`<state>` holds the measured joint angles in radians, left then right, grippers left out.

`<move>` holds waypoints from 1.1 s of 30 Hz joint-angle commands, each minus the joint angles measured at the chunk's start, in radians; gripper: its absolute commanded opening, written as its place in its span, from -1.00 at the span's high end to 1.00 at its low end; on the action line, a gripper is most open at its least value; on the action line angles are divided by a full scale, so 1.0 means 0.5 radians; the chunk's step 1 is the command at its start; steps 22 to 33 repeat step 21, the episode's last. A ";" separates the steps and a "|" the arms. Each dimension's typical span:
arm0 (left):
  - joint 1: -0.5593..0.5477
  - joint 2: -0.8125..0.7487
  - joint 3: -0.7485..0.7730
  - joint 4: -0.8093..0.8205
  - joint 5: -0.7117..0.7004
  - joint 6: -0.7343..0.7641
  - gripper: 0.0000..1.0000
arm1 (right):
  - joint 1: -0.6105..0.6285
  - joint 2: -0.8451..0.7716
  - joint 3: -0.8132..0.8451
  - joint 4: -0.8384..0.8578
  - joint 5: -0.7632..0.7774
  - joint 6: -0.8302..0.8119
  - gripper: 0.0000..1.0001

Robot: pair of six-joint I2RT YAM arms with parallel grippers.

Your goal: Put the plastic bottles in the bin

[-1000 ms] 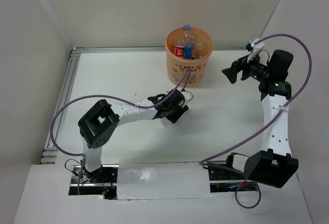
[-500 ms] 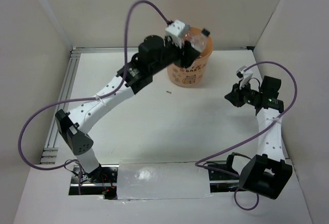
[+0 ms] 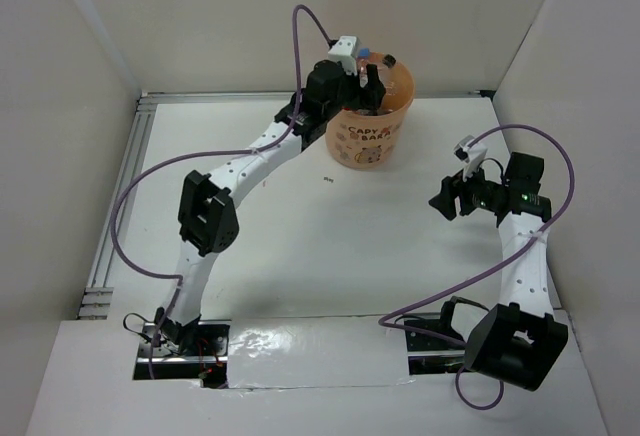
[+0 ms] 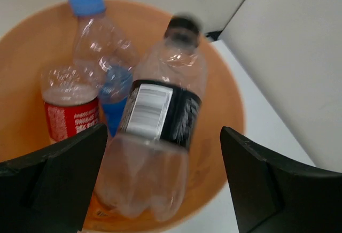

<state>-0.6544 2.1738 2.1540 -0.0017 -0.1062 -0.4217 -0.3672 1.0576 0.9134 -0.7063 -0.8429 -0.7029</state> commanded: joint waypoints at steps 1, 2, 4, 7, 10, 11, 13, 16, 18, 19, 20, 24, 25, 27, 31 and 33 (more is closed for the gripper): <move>0.020 -0.028 0.177 0.065 -0.054 -0.095 -1.00 | -0.008 -0.041 0.017 -0.115 0.014 -0.061 -0.46; 0.020 -0.028 0.177 0.089 -0.054 -0.095 -1.00 | -0.008 -0.041 0.017 -0.115 0.014 -0.061 -0.46; 0.020 -0.101 0.177 0.089 -0.036 -0.095 -1.00 | -0.008 -0.041 0.017 -0.133 0.014 -0.061 -0.57; 0.020 -0.248 0.092 0.141 0.031 -0.040 -1.00 | -0.008 -0.060 -0.005 -0.155 -0.005 -0.061 -0.81; 0.002 -0.438 -0.052 0.141 0.083 0.018 -1.00 | -0.008 -0.060 -0.005 -0.207 -0.023 -0.085 -1.00; 0.002 -0.627 -0.244 0.141 0.084 0.045 -1.00 | -0.008 -0.078 -0.005 -0.207 -0.044 -0.085 -1.00; -0.016 -0.870 -0.530 0.141 0.136 0.064 -1.00 | -0.008 -0.078 -0.005 -0.186 -0.045 0.018 -1.00; -0.017 -1.419 -1.266 0.175 0.222 0.128 -1.00 | -0.008 -0.105 -0.005 -0.076 0.081 0.316 -1.00; 0.002 -1.799 -1.787 0.114 0.249 0.147 -1.00 | -0.008 -0.124 -0.005 -0.036 0.170 0.372 -1.00; 0.002 -1.920 -1.944 0.074 0.219 0.147 -1.00 | -0.008 -0.148 -0.005 -0.014 0.170 0.390 -1.00; 0.029 -2.030 -2.088 -0.023 0.200 0.147 -1.00 | -0.008 -0.149 -0.023 0.010 0.170 0.430 -1.00; 0.029 -2.141 -2.342 -0.076 0.200 0.147 -1.00 | -0.008 -0.170 -0.047 0.035 0.170 0.457 -1.00; 0.029 -2.141 -2.342 -0.076 0.200 0.147 -1.00 | -0.008 -0.170 -0.047 0.035 0.170 0.457 -1.00; 0.029 -2.141 -2.342 -0.076 0.200 0.147 -1.00 | -0.008 -0.170 -0.047 0.035 0.170 0.457 -1.00; 0.029 -2.141 -2.342 -0.076 0.200 0.147 -1.00 | -0.008 -0.170 -0.047 0.035 0.170 0.457 -1.00; 0.029 -2.141 -2.342 -0.076 0.200 0.147 -1.00 | -0.008 -0.170 -0.047 0.035 0.170 0.457 -1.00</move>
